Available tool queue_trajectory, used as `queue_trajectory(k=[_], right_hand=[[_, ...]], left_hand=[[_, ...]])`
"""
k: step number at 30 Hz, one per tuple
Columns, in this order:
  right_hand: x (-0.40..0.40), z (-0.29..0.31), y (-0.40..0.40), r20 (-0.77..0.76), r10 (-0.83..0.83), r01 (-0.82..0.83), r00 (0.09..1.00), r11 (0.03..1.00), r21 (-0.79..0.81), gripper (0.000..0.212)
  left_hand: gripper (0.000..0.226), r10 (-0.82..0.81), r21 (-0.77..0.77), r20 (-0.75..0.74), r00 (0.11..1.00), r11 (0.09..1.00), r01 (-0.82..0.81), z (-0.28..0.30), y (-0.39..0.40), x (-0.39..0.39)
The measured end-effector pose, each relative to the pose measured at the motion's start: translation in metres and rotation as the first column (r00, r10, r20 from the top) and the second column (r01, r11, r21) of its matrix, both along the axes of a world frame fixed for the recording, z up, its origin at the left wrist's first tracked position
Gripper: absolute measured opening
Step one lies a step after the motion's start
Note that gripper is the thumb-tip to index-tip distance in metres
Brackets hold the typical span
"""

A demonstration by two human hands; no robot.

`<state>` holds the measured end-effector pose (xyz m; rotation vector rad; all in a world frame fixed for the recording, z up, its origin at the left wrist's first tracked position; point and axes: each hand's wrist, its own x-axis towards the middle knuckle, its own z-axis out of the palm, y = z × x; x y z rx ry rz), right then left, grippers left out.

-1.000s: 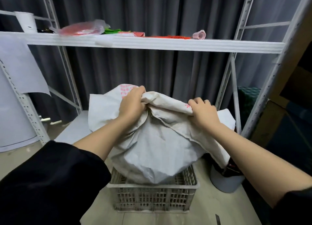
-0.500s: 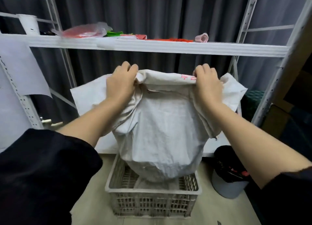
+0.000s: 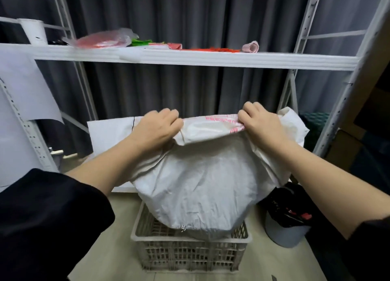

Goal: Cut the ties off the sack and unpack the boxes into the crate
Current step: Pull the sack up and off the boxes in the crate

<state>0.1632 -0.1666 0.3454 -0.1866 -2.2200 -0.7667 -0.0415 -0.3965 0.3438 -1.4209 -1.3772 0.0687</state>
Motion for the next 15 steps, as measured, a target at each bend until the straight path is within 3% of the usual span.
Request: queue_trajectory(k=[3, 6, 9, 10, 11, 12, 13, 15], right_hand=[[-0.001, -0.018, 0.002, 0.04, 0.074, -0.079, 0.996, 0.99, 0.119, 0.021], [0.003, -0.028, 0.008, 0.138, 0.199, -0.225, 0.97, 0.952, 0.207, 0.019], [0.006, -0.039, 0.014, 0.198, 0.253, -0.299, 0.947, 0.918, 0.26, 0.02], [0.006, -0.041, 0.014, 0.208, 0.265, -0.315, 0.942, 0.911, 0.267, 0.019], [0.006, -0.043, 0.014, 0.219, 0.273, -0.328, 0.937, 0.905, 0.273, 0.018], [0.007, -0.044, 0.013, 0.231, 0.28, -0.34, 0.932, 0.897, 0.284, 0.018], [0.009, -0.044, 0.012, 0.244, 0.286, -0.352, 0.927, 0.887, 0.299, 0.017], [0.012, -0.047, 0.007, 0.281, 0.301, -0.385, 0.911, 0.866, 0.32, 0.016]], left_hand=[[0.009, -0.066, -0.136, 0.032, 0.997, 0.988, 0.07, -0.021, -0.005, -0.005], [0.041, -0.113, -0.375, 0.149, 0.982, 0.913, 0.162, -0.038, -0.022, -0.005], [0.032, -0.099, -0.281, 0.356, 0.929, 0.937, 0.207, -0.056, -0.018, 0.01], [0.025, -0.057, -0.221, 0.477, 0.877, 0.958, 0.183, -0.057, -0.013, 0.016], [0.019, 0.013, -0.205, 0.628, 0.778, 0.967, 0.149, -0.059, -0.006, 0.019], [0.028, 0.133, -0.26, 0.761, 0.635, 0.96, 0.109, -0.06, 0.0, 0.02], [0.057, 0.29, -0.373, 0.81, 0.51, 0.926, 0.066, -0.06, 0.006, 0.021], [0.117, 0.521, -0.574, 0.751, 0.404, 0.819, 0.012, -0.065, 0.014, 0.019]])
